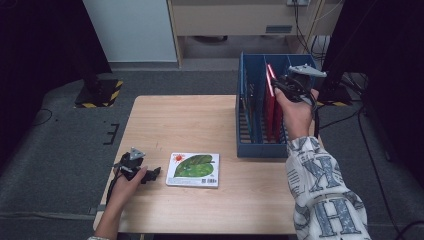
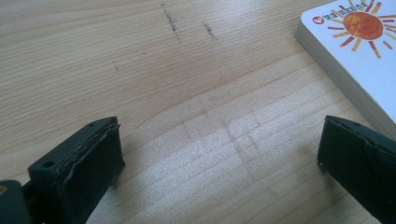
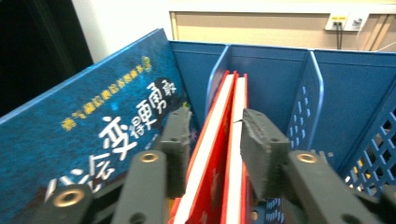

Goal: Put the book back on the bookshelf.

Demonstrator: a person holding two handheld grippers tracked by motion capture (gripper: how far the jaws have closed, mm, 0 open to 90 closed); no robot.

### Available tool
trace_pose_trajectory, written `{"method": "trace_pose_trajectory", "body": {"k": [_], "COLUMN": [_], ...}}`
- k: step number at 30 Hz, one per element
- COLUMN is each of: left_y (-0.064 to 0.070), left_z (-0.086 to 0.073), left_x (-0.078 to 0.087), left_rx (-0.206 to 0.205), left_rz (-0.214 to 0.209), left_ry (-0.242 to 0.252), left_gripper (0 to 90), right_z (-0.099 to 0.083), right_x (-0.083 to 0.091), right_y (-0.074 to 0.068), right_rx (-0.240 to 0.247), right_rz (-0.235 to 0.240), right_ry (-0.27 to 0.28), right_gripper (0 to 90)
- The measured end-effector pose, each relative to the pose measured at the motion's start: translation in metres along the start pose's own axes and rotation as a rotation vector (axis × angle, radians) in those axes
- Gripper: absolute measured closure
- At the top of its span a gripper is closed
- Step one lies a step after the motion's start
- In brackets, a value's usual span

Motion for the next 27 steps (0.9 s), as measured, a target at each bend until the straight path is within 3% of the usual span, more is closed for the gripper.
{"method": "trace_pose_trajectory", "body": {"k": [6,22,27], "left_y": [0.000,0.000,0.000], "left_z": [0.000,0.000,0.000], "left_x": [0.000,0.000,0.000], "left_rx": [-0.005,-0.006,-0.007], "left_rz": [-0.001,-0.002,-0.002], "left_ry": [-0.003,-0.002,-0.002], "left_gripper": [0.0,0.0,0.0], "right_z": [0.000,-0.015,-0.021], "right_x": [0.005,0.008,0.015], "right_y": [-0.005,-0.007,-0.008], "right_rx": [-0.004,0.014,0.004], "right_rz": [0.019,0.031,0.061], "right_ry": [0.004,-0.027,-0.018], "right_gripper": [44.0,20.6,11.9]}}
Point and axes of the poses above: each handheld gripper's, and its own axes: x roughly backward along the jaws, z roughly out of its top, y roughly to its right, the point moved 9 cm from there along -x, roughly forward along the jaws, and after that the axes turned 9 degrees about z, right-handed, at the moved point
